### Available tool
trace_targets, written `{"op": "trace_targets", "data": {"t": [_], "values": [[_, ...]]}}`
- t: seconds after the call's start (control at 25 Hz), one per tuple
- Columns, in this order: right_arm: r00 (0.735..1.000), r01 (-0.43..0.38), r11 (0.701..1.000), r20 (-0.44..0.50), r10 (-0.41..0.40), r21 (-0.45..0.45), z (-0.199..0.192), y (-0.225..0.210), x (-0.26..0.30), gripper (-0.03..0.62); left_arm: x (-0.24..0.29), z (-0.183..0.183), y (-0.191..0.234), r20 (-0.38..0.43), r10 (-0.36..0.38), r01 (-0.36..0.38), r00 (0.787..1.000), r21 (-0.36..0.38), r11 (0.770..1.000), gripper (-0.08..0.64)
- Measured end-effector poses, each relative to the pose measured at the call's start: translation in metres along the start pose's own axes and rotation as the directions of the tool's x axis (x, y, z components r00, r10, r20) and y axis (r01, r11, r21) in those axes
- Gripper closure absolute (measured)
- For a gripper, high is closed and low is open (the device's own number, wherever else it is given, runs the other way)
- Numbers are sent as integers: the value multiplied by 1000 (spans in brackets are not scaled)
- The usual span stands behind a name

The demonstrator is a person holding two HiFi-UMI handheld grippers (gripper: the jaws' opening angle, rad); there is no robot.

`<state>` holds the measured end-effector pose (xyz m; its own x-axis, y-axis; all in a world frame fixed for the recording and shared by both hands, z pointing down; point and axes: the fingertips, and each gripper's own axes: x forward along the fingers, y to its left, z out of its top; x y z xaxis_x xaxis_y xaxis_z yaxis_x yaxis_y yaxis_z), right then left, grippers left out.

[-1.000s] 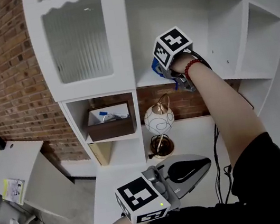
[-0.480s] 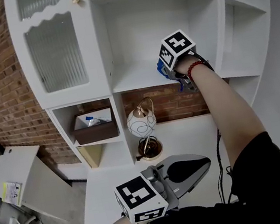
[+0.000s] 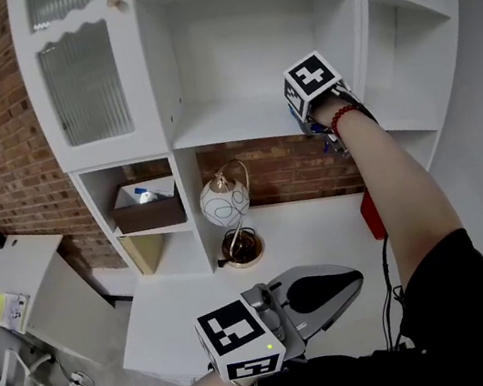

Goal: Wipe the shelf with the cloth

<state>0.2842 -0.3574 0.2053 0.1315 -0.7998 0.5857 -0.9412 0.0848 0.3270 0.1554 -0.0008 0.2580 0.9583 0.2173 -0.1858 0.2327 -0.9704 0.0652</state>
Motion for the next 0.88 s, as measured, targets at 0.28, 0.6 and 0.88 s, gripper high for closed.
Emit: {"op": "trace_targets", "data": {"t": [0.28, 0.6, 0.88], "values": [[1000, 20, 1000, -4, -20, -24, -10, -15, -4, 541, 14, -9, -8, 14, 85, -85, 996, -22, 996, 561], [999, 41, 999, 6, -41, -2, -20, -27, -8, 541, 15, -10, -3, -9, 88, -87, 996, 23, 996, 561], [999, 30, 993, 12, -32, 117, -24, -38, -7, 541, -5, 2, 7, -54, -6, 10, 999, 76, 997, 561]]}}
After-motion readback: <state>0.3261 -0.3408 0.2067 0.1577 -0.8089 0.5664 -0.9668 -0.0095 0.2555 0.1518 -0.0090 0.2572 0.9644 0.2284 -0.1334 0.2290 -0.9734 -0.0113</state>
